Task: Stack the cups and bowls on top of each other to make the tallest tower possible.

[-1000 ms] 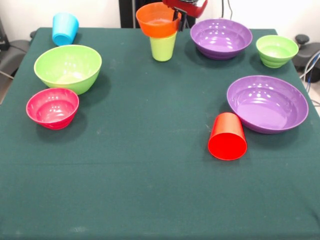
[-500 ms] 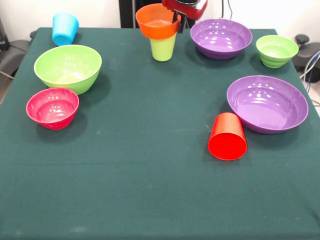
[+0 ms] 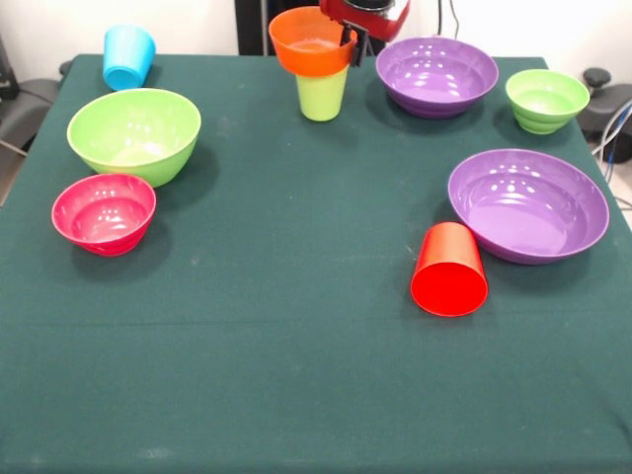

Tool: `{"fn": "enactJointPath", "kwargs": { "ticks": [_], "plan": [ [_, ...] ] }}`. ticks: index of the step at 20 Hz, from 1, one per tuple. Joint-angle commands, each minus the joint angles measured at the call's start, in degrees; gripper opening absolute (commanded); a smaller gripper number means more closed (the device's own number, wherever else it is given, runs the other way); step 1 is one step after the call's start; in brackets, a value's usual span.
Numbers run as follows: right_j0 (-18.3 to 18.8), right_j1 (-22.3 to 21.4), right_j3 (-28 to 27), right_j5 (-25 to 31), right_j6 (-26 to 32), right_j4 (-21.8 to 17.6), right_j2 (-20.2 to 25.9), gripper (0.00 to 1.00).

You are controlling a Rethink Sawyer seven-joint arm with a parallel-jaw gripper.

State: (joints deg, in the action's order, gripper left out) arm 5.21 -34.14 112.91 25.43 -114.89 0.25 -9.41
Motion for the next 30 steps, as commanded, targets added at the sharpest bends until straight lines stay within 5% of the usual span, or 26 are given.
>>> {"fn": "enactJointPath", "kwargs": {
  "ticks": [1,25,26,30],
  "plan": [
    [-1.6,1.7,1.3,-1.9,-5.4,-1.6,3.9,0.0],
    [-3.7,3.0,0.6,-3.3,-7.0,-0.6,3.6,0.0],
    [-3.3,3.0,0.7,-3.7,-6.7,-0.6,3.9,1.0],
    [-4.5,3.1,-0.4,-3.9,-6.7,-1.6,2.5,1.0]
  ]
}}
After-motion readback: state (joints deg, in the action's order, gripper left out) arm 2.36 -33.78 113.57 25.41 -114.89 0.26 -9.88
